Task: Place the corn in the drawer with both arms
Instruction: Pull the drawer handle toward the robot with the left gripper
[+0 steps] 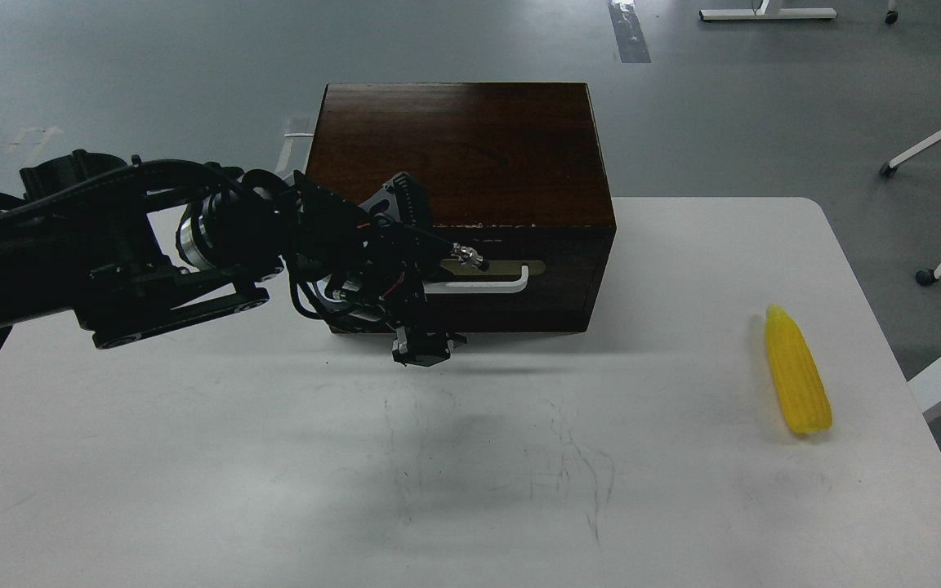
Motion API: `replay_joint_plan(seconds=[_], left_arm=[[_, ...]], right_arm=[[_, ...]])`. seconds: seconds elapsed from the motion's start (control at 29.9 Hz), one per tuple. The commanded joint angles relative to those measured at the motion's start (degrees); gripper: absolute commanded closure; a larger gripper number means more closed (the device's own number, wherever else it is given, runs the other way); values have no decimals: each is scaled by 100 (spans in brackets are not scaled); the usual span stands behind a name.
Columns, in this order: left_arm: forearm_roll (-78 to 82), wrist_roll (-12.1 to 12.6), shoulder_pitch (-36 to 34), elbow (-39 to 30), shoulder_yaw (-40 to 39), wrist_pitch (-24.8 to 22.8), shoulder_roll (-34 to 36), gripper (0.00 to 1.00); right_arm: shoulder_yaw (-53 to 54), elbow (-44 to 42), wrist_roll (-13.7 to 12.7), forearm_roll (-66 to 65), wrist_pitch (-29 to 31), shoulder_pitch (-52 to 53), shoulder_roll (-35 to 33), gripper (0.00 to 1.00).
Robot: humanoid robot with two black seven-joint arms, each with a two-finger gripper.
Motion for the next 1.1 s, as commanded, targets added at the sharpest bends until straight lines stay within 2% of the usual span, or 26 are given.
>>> replay_joint_plan(seconds=[0.0, 0.27, 0.47, 0.73, 0.9, 1.07], left_arm=[[-1, -18, -8, -92, 131, -2, 2, 20], [-63, -36, -157, -189, 131, -2, -16, 19], [-72, -36, -131, -540, 131, -2, -7, 14], [-80, -45, -166, -611, 114, -2, 28, 13], [-89, -167, -175, -918, 114, -2, 221, 11], [-89, -177, -166, -1130, 87, -2, 265, 10]], right_arm=[[0, 0, 1, 0, 0, 5, -1, 0], [0, -96, 45, 0, 0, -3, -1, 0], [-9, -123, 45, 0, 0, 5, -1, 0], [0, -123, 45, 0, 0, 5, -45, 0], [0, -123, 45, 0, 0, -3, -36, 0], [-1, -123, 45, 0, 0, -3, -36, 0]])
